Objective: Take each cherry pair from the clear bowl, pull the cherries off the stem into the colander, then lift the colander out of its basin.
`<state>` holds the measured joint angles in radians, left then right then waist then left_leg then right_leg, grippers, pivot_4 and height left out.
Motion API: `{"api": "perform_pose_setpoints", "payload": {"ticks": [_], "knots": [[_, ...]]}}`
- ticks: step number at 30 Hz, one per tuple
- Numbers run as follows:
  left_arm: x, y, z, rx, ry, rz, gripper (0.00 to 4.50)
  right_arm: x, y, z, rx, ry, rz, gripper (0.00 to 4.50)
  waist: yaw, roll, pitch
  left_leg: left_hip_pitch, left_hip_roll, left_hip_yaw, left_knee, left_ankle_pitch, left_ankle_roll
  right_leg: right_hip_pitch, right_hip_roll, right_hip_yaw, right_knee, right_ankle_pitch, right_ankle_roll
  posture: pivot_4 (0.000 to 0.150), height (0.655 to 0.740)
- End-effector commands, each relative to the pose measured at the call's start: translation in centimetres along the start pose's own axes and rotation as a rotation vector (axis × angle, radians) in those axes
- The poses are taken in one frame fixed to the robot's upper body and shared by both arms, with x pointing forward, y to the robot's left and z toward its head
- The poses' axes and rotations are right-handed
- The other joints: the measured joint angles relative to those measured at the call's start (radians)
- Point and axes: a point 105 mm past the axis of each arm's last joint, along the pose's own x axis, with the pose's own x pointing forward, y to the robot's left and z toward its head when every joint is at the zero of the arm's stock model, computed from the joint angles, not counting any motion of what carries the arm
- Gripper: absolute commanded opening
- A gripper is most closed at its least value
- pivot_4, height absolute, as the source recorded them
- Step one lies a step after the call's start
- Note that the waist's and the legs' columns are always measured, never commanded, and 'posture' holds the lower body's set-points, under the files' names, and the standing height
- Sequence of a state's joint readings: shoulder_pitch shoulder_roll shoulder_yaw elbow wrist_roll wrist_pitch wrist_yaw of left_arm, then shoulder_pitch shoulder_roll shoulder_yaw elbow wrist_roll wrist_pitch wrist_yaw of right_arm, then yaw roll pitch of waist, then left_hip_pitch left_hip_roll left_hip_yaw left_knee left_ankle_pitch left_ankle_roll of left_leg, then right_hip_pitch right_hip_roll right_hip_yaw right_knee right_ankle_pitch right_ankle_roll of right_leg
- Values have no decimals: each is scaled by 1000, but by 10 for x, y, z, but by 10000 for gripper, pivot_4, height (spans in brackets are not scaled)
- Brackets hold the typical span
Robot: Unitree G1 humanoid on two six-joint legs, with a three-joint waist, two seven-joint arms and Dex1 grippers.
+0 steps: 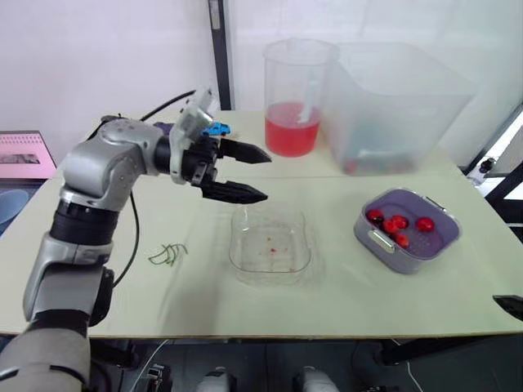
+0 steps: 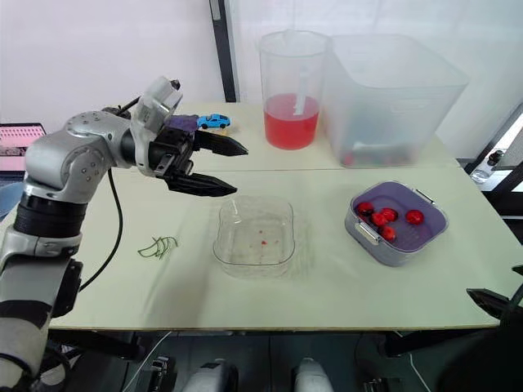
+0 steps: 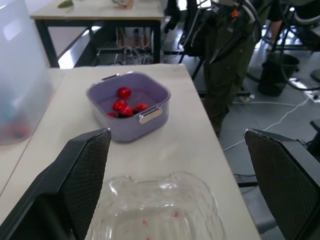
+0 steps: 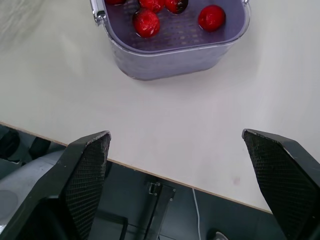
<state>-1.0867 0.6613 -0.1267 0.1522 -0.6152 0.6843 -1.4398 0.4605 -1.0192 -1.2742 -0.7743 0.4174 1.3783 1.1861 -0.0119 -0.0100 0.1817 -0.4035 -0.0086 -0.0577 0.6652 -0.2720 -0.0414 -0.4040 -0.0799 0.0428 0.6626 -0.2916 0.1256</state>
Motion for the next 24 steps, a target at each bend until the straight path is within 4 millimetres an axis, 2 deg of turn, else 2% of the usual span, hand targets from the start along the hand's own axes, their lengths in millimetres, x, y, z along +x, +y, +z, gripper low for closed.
{"api": "perform_pose_setpoints", "payload": {"ticks": [1, 4, 7, 9, 13, 17, 20, 22, 24], "knots": [[-8, 3, 8, 42, -8, 32, 44496, 4, 2, 13, -52, -41, 19, 45000, -5, 0, 0, 0, 0, 0, 0, 0, 1, 0, 0, 0, 0, 0, 0, 1500, 7337], [-12, -1, -1, 38, 26, 58, 44496, 21, 17, 38, -131, -86, 127, 45000, -11, 1, 0, 0, 0, 0, 0, -1, 1, 0, 0, 1, 0, 0, 0, 1500, 7337], [-16, -7, -16, 25, 71, 110, 44496, 45, 30, 68, -213, -135, 183, 45000, -9, 1, 0, 0, 1, 0, -1, -1, 1, -1, 0, 0, 0, 0, 0, 1500, 7337], [-19, -9, -23, 14, 84, 152, 44496, 60, 40, 82, -237, -135, 226, 45000, -9, 1, 0, 0, 1, 0, 0, -1, 1, -1, 0, 1, 0, 0, 0, 1500, 7337], [-20, -14, -35, -10, 69, 252, 44496, 97, 57, 94, -215, -49, 281, 45000, 1, 0, 0, -4, 1, -1, 1, 0, 0, -4, -2, 0, 0, 0, 0, 1500, 7337], [-17, -20, -45, -14, 66, 322, 44496, 120, 62, 99, -196, 23, 267, 45000, 3, 0, 0, -6, 0, -2, 2, 0, 0, -5, -3, 0, 0, 0, 0, 1500, 7337], [-17, -20, -43, -25, 45, 370, 44496, 140, 58, 94, -189, 68, 211, 45000, 1, 0, 0, -6, -1, -2, 2, 0, 0, -6, -3, 0, 0, 0, 0, 1500, 7337], [-16, -21, -43, -25, 51, 377, 44496, 147, 55, 93, -180, 83, 178, 45000, -1, 0, 0, -6, -1, -1, 2, 0, 0, -6, -3, 0, 0, 0, 0, 1500, 7337], [-17, -22, -45, -25, 67, 388, 45000, 150, 53, 91, -159, 93, 162, 39378, -2, 0, 0, -6, -1, -1, 2, 0, 1, -7, -2, 0, 1, 0, 0, 1500, 7337]]}}
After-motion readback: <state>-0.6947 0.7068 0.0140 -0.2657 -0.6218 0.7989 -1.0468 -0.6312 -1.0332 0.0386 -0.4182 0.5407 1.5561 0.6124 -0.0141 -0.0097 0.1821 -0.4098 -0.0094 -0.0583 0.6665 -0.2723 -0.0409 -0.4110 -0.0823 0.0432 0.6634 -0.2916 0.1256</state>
